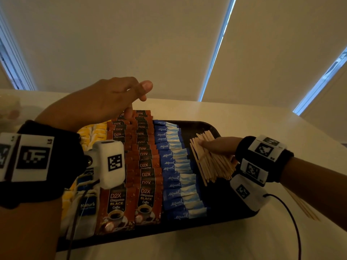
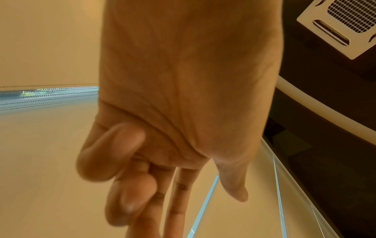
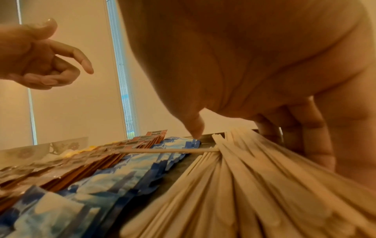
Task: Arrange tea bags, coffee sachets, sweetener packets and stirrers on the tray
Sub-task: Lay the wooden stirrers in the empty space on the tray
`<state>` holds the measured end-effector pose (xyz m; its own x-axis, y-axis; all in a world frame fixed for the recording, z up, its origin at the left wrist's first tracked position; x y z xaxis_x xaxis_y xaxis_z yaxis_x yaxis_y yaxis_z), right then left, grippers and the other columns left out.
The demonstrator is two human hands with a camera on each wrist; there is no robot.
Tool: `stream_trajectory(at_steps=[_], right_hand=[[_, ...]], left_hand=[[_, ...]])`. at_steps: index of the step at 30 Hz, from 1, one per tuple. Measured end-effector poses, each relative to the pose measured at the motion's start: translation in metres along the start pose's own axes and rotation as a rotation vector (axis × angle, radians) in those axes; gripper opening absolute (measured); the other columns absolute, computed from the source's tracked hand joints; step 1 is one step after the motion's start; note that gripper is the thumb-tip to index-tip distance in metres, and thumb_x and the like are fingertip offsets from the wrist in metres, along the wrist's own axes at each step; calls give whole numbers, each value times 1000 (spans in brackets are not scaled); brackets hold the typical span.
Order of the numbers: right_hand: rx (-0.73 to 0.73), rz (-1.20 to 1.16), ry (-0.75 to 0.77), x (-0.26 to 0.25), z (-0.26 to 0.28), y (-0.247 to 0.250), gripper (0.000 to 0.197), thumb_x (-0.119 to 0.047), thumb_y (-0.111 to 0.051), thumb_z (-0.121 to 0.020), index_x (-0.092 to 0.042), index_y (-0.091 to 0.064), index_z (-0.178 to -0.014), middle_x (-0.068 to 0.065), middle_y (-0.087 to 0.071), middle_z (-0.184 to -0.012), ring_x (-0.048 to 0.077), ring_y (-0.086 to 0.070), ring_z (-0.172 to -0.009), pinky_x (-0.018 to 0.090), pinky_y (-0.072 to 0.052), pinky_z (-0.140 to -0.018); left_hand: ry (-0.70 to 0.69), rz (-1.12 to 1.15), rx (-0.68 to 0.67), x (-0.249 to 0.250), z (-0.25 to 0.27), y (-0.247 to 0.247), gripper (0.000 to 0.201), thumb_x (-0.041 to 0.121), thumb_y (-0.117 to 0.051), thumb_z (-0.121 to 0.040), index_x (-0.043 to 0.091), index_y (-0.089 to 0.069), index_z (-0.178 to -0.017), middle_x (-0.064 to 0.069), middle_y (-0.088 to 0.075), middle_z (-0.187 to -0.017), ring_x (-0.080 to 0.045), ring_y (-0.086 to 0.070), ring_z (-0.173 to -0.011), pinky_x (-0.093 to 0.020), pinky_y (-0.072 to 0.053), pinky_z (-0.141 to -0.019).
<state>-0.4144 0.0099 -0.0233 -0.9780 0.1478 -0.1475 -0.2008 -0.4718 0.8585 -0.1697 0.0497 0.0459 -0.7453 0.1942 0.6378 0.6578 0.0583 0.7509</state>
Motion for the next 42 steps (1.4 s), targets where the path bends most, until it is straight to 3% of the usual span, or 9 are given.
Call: stream_trajectory(at_steps=[3,12,16,22,25,29,31,37,42], right_hand=[[-30,102,4,2,-11,-4,60,-47,-26,-100,-5,-32,-143,15,-34,-149,27,-35,-136,31,-29,-107],[-169,-3,-21,19,-26,11,37,-21,-65,-88,-4,-56,-120,18,-65,-115,31,-64,-103,43,-52,-90],[-188,-21,-14,26,-27,14,24,-10,-66,-86,1,-61,-107,18,-67,-107,31,-64,-103,41,-55,-85],[-179,10,16,22,-30,13,46,-35,-70,-81,-10,-57,-117,12,-66,-115,27,-64,-104,43,-51,-93],[-149,149,51,18,-29,9,51,-28,-75,-77,-8,-56,-120,12,-64,-118,27,-61,-108,41,-49,-96],[-170,147,52,18,-30,7,33,-11,-74,-78,-3,-60,-107,13,-65,-111,28,-63,-103,40,-52,-92],[-183,126,51,20,-30,7,19,-7,-71,-80,-3,-61,-95,9,-66,-94,22,-66,-85,30,-56,-79],[-180,97,83,27,-33,10,40,-15,-76,-77,0,-62,-111,10,-69,-106,20,-68,-91,30,-54,-86],[-216,65,143,30,-33,10,50,-20,-79,-71,-8,-61,-116,3,-69,-104,14,-66,-90,20,-53,-70]], left_hand=[[-17,-17,-12,-2,-3,-1,61,75,-21,-78,31,-57,-99,2,-64,-63,4,-52,-45,-26,-35,-53],[-33,-48,-41,-6,-5,-2,69,86,-22,-72,34,-57,-97,4,-66,-64,1,-55,-47,-26,-36,-54],[-34,-63,-73,-7,-5,-4,74,86,-19,-61,33,-56,-97,16,-65,-65,5,-55,-47,-26,-36,-53],[-23,-86,-93,-7,-5,-7,81,87,-20,-62,28,-56,-104,11,-66,-62,4,-56,-48,-25,-36,-53],[-22,-100,-117,-7,-5,-7,82,86,-20,-57,28,-56,-102,18,-66,-64,5,-55,-46,-25,-36,-53],[-3,-98,-123,-9,-5,-7,84,87,-23,-53,28,-56,-102,17,-66,-64,6,-54,-46,-26,-36,-52],[10,-101,-126,-9,-5,-7,84,87,-24,-51,28,-55,-102,18,-66,-64,7,-55,-46,-26,-35,-52],[3,-106,-136,-8,-4,-9,82,86,-23,-52,29,-55,-101,18,-66,-64,5,-55,-47,-24,-35,-52],[17,-116,-149,-9,-5,-9,78,87,-22,-51,31,-54,-97,17,-66,-62,5,-56,-48,-26,-36,-53]])
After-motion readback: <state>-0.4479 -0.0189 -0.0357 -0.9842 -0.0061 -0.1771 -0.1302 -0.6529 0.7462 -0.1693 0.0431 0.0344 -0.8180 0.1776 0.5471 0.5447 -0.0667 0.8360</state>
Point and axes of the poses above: each hand's wrist, its own z-axis away from the middle knuckle, its own y-axis out of the back of the hand, x = y × z, the point moved 4 cm from there along -z, towards the middle knuckle
